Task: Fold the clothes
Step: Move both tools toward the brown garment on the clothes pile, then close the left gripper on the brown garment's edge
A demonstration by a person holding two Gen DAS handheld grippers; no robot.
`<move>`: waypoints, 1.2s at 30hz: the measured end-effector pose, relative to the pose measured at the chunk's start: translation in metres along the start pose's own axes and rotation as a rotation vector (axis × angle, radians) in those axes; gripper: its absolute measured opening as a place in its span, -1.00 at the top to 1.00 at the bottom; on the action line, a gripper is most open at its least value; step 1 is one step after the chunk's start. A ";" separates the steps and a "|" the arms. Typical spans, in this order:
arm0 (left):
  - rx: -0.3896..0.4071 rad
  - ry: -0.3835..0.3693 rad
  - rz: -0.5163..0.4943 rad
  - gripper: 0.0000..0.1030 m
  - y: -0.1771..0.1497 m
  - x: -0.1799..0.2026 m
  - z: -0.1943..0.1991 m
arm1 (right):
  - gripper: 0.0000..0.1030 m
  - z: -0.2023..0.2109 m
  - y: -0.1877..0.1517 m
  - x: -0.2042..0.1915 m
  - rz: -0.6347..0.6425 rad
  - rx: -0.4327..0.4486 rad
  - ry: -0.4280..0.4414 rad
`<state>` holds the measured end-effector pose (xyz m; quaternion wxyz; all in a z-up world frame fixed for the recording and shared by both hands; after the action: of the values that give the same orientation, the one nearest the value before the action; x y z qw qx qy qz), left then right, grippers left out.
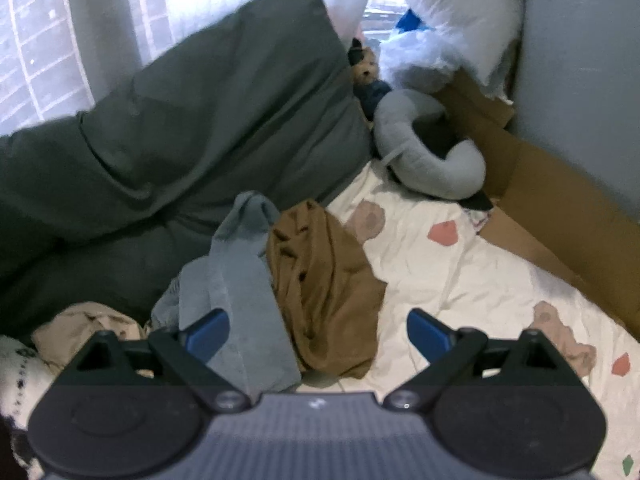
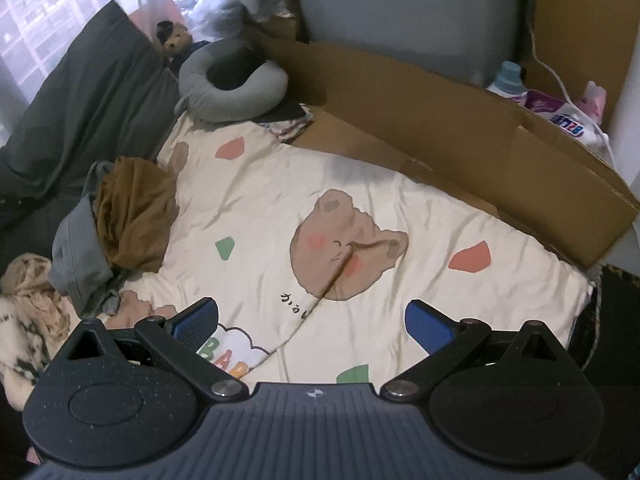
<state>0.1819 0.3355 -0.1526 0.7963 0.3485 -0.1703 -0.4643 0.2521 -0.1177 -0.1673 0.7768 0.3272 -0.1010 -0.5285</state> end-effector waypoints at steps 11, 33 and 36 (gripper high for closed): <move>0.011 0.031 -0.027 -0.83 -0.028 -0.001 -0.046 | -0.99 -0.034 -0.023 0.041 -0.001 0.004 -0.114; 0.106 0.006 -0.047 -0.75 -0.046 0.018 -0.112 | -0.98 -0.096 -0.104 0.056 -0.008 0.046 -0.078; 0.104 -0.004 -0.061 -0.72 -0.052 0.020 -0.127 | -0.98 -0.102 -0.117 0.060 -0.038 0.029 -0.063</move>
<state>0.2353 0.3516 -0.2797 0.7623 0.3934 -0.1852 -0.4794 0.2402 -0.1560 -0.3288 0.7583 0.3234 -0.1269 -0.5517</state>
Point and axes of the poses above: each gripper's, at about its wrist camera, not at the fingertips, and z roughly against the way its jaws point, x to its right, y to its top, the point moved 10 cm from there along -z, roughly the way its jaws point, and after that the axes turned 5 degrees about x, right-handed, at the moved point
